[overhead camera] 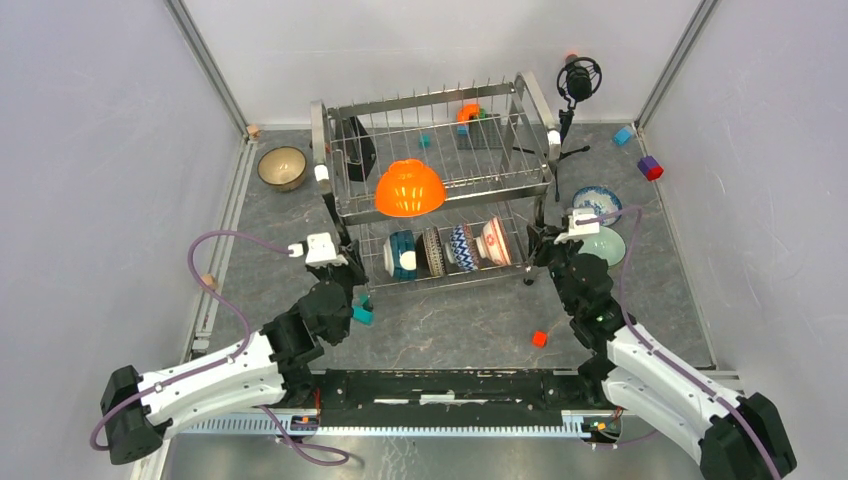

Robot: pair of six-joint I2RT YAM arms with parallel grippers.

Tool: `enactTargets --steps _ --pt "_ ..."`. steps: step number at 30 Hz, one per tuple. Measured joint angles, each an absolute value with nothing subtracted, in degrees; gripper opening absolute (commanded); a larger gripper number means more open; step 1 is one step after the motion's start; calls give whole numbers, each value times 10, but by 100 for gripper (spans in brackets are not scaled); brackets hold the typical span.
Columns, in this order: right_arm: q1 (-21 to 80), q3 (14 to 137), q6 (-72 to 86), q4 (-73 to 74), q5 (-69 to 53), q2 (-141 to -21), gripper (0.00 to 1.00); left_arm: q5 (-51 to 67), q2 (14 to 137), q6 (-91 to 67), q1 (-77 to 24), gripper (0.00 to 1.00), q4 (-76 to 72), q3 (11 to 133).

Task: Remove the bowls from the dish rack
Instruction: Adjust the dish rack at the center of the board.

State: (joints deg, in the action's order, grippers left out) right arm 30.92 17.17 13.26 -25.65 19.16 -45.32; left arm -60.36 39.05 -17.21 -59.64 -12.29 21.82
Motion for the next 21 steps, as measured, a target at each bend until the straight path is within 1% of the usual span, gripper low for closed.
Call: enactTargets --steps 4,9,21 --pt "332 158 136 -247 199 -428 0 -608 392 -168 -582 2 -126 217" --pt "366 136 143 -270 225 -413 0 -612 399 -157 -564 2 -151 210" --pt "423 118 168 -304 260 -413 0 -601 474 -136 -483 2 -215 225"
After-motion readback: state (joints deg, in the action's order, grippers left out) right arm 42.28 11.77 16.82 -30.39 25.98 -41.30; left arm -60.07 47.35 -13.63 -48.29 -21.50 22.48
